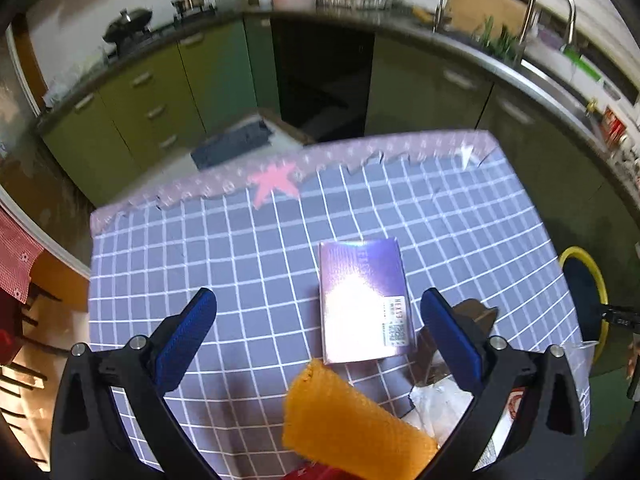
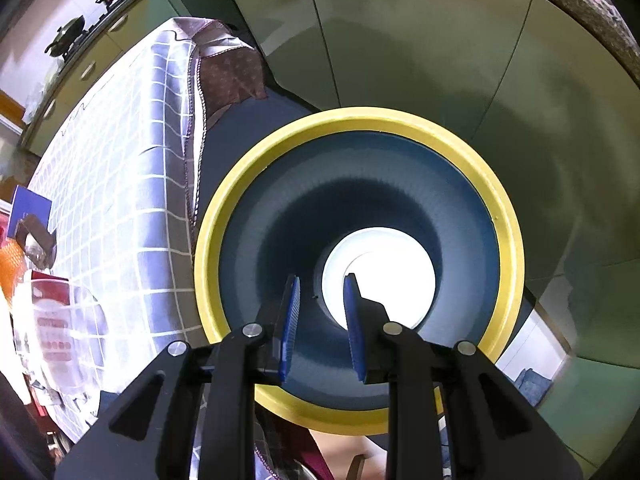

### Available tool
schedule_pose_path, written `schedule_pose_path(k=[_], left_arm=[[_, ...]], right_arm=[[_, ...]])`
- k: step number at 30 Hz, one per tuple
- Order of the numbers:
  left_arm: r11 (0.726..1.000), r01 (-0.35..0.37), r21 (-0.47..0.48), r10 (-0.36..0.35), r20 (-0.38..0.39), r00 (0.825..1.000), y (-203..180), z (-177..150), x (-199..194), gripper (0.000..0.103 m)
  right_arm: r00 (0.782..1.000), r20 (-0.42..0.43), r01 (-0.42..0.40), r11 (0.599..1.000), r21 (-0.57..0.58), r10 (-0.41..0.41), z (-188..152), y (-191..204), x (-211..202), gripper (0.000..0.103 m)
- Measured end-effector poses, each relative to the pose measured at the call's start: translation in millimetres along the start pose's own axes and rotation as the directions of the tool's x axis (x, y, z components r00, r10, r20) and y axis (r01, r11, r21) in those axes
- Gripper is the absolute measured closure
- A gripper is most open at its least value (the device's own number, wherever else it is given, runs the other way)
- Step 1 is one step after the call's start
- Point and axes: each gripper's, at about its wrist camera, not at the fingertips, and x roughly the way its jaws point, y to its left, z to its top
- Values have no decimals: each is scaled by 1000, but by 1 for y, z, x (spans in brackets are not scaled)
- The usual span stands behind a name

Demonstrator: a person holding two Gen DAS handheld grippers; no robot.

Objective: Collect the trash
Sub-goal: 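Grasp the purple box with the left tool, then carry the purple box over the bin and release it with the left tool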

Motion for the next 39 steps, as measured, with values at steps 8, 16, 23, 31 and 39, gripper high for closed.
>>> schedule_pose_path(k=[8,16,23,31,39], left_arm=[[996,80,-45,-85,-130,988,0,-2,36,6],[997,79,0,-77,-184,980,-13,-3,48,50],[997,69,31,-64,-138,988,-16,2,34,52],[985,129,116,-127,-21,992,-48,16,-34,52],[843,380,380,-369,-105,923,-206,-2,-70,52]], right_arm=[[1000,-10,4,1000,-5,-4,12,4,8,80],[1000,-8,1,1000,-16,-1,17,11,12,72],[1000,22,11,999,-31,-10,14,14,1,72],[994,107,-11,1000,-17,13,-2,3,-45,72],[974,218,46,998,37,-53,-40,-42,-109,71]])
